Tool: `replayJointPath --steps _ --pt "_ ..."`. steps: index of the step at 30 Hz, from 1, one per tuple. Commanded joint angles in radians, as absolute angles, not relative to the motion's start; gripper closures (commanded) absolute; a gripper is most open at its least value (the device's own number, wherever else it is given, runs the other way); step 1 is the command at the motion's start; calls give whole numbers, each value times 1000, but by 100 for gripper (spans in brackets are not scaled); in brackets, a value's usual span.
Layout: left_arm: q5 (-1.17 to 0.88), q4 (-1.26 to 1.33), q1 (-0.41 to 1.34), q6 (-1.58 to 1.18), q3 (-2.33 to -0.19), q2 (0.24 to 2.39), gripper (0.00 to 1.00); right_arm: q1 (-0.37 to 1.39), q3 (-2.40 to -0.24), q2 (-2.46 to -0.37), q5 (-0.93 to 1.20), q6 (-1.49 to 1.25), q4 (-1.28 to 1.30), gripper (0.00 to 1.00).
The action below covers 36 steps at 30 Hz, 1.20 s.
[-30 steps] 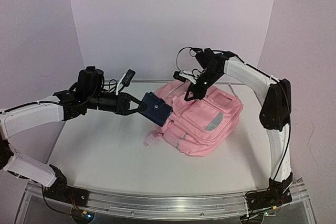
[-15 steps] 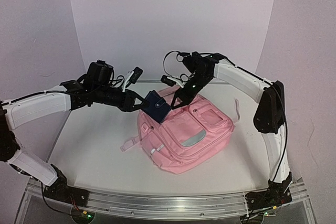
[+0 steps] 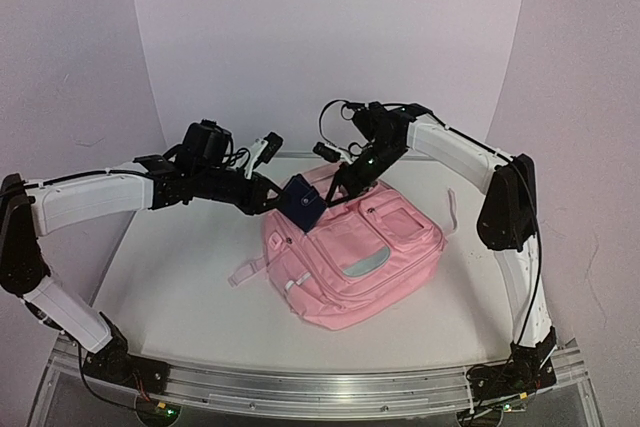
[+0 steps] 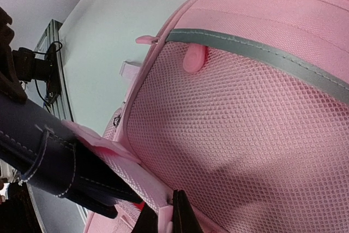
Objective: Pack the student bag
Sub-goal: Place the personal item in the student bag.
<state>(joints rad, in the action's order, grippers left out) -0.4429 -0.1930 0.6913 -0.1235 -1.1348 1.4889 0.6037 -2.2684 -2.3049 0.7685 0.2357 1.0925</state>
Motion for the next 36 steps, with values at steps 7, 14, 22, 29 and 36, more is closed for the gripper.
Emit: replayJointPath --steps 7,14,22,29,36 --pt "-358 -102 695 -125 -1212 1579 100 588 -2355 -2290 570 142 1037 43" --pt "-357 -182 692 -150 -1254 1614 100 600 -2160 -2079 540 444 1070 42" --pt "-425 -232 676 -254 -1292 1637 100 682 -2040 -2031 398 710 1115 56" --pt "-445 -215 660 -304 -1271 1626 100 689 -2125 -2135 388 745 1124 53" --pt "-480 -201 651 -317 -1260 1640 100 689 -2113 -2186 380 792 1149 47"
